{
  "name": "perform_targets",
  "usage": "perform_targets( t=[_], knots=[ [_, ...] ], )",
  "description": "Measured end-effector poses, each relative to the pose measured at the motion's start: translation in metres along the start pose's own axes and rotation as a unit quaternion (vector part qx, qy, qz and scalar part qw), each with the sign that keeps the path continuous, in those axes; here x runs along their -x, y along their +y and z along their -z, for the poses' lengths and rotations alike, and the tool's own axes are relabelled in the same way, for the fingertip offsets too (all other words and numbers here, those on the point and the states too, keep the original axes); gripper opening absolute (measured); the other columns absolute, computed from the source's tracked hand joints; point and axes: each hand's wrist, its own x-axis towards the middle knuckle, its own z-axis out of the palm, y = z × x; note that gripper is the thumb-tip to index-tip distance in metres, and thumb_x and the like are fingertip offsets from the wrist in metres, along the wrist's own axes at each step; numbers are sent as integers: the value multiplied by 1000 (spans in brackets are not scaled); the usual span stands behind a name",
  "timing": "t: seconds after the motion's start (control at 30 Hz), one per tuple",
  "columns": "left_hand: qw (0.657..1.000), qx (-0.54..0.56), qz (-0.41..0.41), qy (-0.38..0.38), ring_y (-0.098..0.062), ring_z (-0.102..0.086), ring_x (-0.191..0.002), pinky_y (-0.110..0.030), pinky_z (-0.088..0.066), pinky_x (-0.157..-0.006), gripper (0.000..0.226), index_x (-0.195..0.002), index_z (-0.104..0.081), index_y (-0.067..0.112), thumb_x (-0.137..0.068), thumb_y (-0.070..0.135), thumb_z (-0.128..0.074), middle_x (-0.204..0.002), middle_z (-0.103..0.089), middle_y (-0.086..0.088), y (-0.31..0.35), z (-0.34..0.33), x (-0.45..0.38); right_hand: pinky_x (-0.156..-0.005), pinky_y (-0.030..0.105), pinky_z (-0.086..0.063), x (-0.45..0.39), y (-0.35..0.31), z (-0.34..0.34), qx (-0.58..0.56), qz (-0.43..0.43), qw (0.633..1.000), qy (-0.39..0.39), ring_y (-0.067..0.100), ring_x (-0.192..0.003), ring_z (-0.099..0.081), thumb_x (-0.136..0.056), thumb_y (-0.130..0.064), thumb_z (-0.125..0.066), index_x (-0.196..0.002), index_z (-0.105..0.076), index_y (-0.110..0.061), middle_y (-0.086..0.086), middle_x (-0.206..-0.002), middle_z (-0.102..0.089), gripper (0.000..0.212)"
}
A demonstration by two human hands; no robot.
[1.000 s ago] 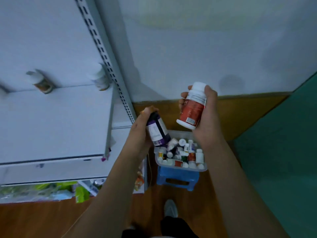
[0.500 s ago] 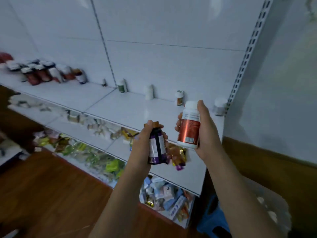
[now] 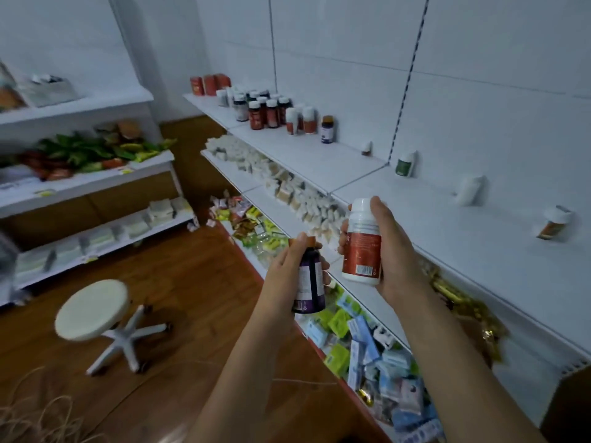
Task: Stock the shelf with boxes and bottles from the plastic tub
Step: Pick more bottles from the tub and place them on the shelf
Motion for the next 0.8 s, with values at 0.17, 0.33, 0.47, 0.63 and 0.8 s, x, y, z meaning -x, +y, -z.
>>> perform_targets(
  t=[0.17, 0.33, 0.47, 0.63, 0.8],
  knots=[
    [1000, -11, -5, 27, -23, -64, -61, -31, -54, -58, 48, -106, -64, 9, -93, 53, -54, -80, -67, -13, 15, 35, -50, -60, 32, -57, -67, 18, -25, -8, -10, 1000, -17, 21, -64, -65, -82, -52, -62, -119, -58, -6, 11, -82, -67, 58],
    [998, -20, 0, 60, -23, -65, -62, -29, -55, -55, 52, -102, -65, 9, -85, 58, -57, -84, -69, -13, 40, 64, -130, -60, 31, -56, -161, 27, -45, -7, -23, 999, -33, 21, -64, -64, -85, -52, -60, -117, -58, -11, 9, -83, -67, 52],
    [996, -35, 6, 79, -23, -66, -66, -28, -57, -57, 47, -98, -65, 13, -85, 57, -56, -86, -71, -11, 67, 77, -210, -62, 32, -55, -249, 31, -54, -12, -19, 999, -23, 21, -66, -64, -92, -49, -58, -118, -58, -10, 10, -84, -66, 46],
    [996, -36, 24, 78, -21, -66, -66, -28, -56, -58, 49, -104, -66, 13, -86, 57, -55, -85, -71, -10, 95, 88, -302, -72, 37, -54, -350, 32, -61, -14, -32, 999, 13, 21, -72, -66, -92, -53, -59, -119, -61, -14, 9, -89, -68, 48],
    [996, -29, 38, 78, -22, -67, -69, -30, -56, -62, 49, -108, -65, 13, -89, 57, -54, -86, -71, -9, 108, 104, -384, -66, 34, -56, -427, 35, -66, -27, -36, 998, 37, 19, -67, -66, -92, -48, -59, -120, -59, -10, 8, -84, -69, 47]
  ],
)
